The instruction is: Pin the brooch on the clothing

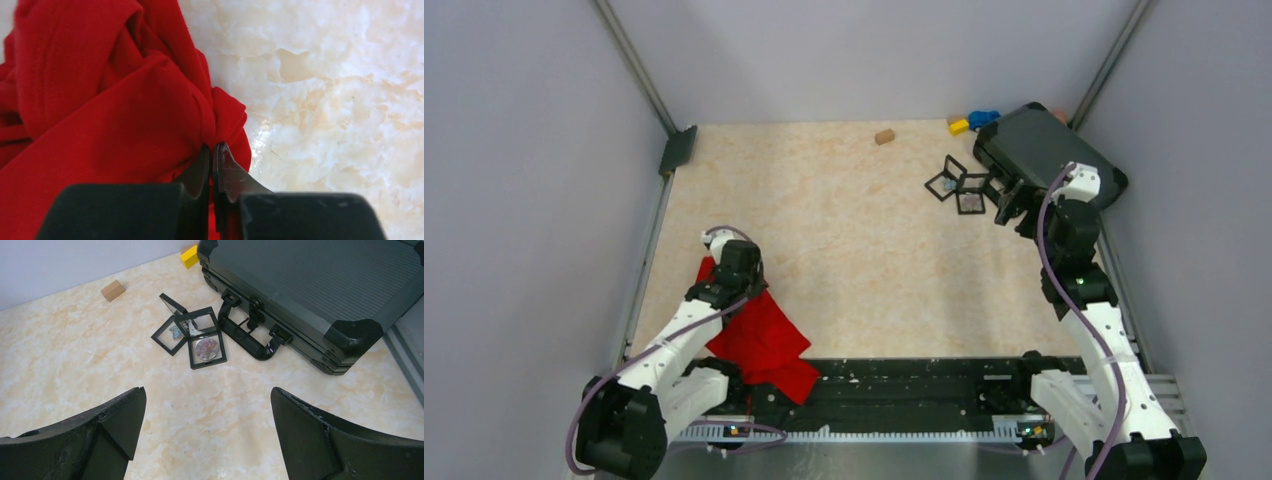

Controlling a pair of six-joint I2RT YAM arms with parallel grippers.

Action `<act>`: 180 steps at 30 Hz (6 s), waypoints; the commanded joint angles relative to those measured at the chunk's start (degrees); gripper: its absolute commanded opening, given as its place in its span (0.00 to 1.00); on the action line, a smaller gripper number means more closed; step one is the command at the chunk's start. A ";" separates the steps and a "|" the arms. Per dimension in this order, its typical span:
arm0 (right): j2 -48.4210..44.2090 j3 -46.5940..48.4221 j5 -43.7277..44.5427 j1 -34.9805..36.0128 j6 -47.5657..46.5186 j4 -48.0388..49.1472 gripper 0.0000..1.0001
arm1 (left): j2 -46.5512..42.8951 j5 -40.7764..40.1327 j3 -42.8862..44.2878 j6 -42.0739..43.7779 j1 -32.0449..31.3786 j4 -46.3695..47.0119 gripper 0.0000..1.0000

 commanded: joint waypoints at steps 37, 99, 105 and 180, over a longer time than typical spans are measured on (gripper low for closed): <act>7.45 2.91 -28.23 1.48 0.44 -3.58 0.92 | -2.49 5.72 25.28 11.58 -5.83 -16.15 0.70; 17.61 30.74 -14.11 26.03 -2.48 5.28 0.00 | -10.27 24.94 39.13 9.61 9.38 -4.09 0.00; 17.73 30.50 -13.26 26.06 -2.64 3.59 0.00 | -7.41 34.15 29.64 6.72 9.40 -2.36 0.13; 29.16 23.87 -13.80 53.94 1.32 12.02 0.74 | 22.37 35.65 20.98 8.27 9.54 22.53 0.89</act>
